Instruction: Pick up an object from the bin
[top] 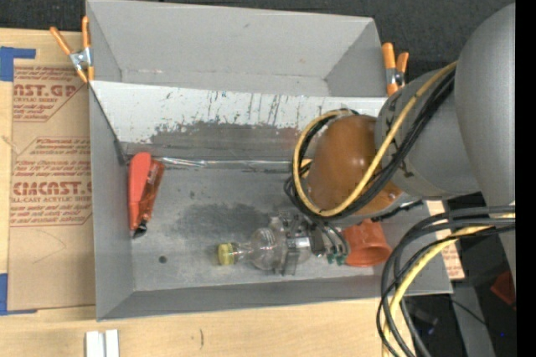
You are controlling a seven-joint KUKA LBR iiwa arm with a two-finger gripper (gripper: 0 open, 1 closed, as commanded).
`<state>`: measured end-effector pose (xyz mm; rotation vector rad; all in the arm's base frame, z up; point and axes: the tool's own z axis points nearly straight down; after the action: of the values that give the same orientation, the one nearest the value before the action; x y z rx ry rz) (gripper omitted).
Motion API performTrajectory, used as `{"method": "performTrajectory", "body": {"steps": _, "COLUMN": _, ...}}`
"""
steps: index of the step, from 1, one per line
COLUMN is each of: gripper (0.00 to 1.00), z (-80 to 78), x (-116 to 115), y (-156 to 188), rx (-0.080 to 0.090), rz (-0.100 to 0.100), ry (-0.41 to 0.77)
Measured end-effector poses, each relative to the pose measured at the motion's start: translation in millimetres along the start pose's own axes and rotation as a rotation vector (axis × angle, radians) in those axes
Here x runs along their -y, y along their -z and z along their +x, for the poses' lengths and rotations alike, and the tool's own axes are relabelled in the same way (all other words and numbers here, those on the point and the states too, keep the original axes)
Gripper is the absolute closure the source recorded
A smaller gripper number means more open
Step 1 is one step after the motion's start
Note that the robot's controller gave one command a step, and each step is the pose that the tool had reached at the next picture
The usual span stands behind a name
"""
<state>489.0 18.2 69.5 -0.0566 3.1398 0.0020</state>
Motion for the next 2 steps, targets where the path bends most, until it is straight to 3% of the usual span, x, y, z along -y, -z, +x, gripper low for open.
{"method": "performTrajectory", "body": {"steps": 2, "gripper": 1.00, "z": 0.8, "x": -0.1, "y": 10.7, "rx": -0.002, "rz": 0.000, "ry": 0.000}}
